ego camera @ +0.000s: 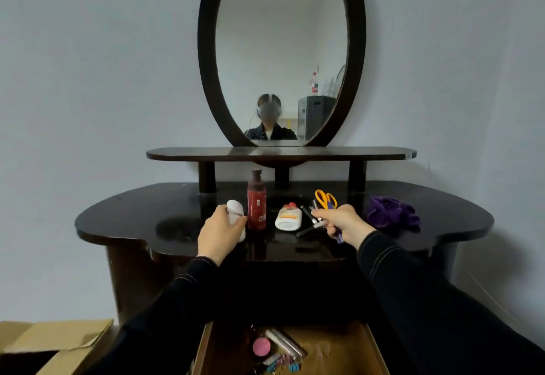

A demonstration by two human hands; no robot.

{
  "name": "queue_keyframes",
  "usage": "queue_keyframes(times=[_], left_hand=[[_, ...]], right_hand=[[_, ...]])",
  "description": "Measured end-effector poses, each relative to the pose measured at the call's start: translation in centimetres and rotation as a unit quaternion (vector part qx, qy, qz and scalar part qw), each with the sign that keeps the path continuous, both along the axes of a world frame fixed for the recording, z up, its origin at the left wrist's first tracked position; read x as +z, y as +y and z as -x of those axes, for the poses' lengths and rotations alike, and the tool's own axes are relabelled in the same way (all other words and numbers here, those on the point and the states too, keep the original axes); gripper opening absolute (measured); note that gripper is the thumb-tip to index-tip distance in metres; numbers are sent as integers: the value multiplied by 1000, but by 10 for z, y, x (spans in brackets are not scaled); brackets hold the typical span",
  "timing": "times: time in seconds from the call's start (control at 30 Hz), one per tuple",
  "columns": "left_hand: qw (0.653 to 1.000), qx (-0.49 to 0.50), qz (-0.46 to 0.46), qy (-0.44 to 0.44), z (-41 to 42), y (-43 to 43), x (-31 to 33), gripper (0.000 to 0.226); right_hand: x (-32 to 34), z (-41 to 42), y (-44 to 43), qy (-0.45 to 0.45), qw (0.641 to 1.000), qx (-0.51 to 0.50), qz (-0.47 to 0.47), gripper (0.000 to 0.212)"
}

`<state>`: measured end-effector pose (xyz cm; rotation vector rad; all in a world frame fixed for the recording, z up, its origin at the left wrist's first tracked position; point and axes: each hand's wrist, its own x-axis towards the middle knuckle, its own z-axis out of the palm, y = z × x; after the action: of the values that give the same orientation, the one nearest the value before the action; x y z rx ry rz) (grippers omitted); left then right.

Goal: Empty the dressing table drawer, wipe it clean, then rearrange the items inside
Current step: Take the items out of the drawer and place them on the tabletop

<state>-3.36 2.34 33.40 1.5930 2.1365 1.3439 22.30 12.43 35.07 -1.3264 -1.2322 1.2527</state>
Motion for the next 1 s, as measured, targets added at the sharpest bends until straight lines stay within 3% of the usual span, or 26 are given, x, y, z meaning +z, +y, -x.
queue_keyframes(times=[0.1, 0.2, 0.3, 0.43, 0.53, 0.73, 0.9, 1.0], left_hand=[[998, 9, 36, 45, 0, 13, 5, 64], [993, 20, 45, 108, -4, 13, 4, 60], [986, 25, 25, 163, -7, 5, -5, 66], [969, -2, 59, 238, -7, 9, -13, 90], [955, -14, 96, 279, -10, 24, -12, 86], [946, -45, 108, 301, -20, 64, -12, 65], [952, -42, 114, 283, -20, 88, -10, 72], [967, -31, 88, 238, -20, 80, -9, 83]], right_hand=[[-4, 11, 7, -79, 995, -12, -60, 31], [-7, 21, 1, -115, 987, -14, -113, 34], [-13, 18, -6, -131, 979, -10, -154, 80], [-23, 6, -14, -241, 944, 48, -218, 94], [-28, 10, -13, -375, 896, 115, -208, 103], [-25, 27, 10, -477, 852, 100, -190, 103], [-23, 32, 26, -472, 856, 82, -195, 98], [-20, 29, 17, -466, 848, 43, -248, 95]])
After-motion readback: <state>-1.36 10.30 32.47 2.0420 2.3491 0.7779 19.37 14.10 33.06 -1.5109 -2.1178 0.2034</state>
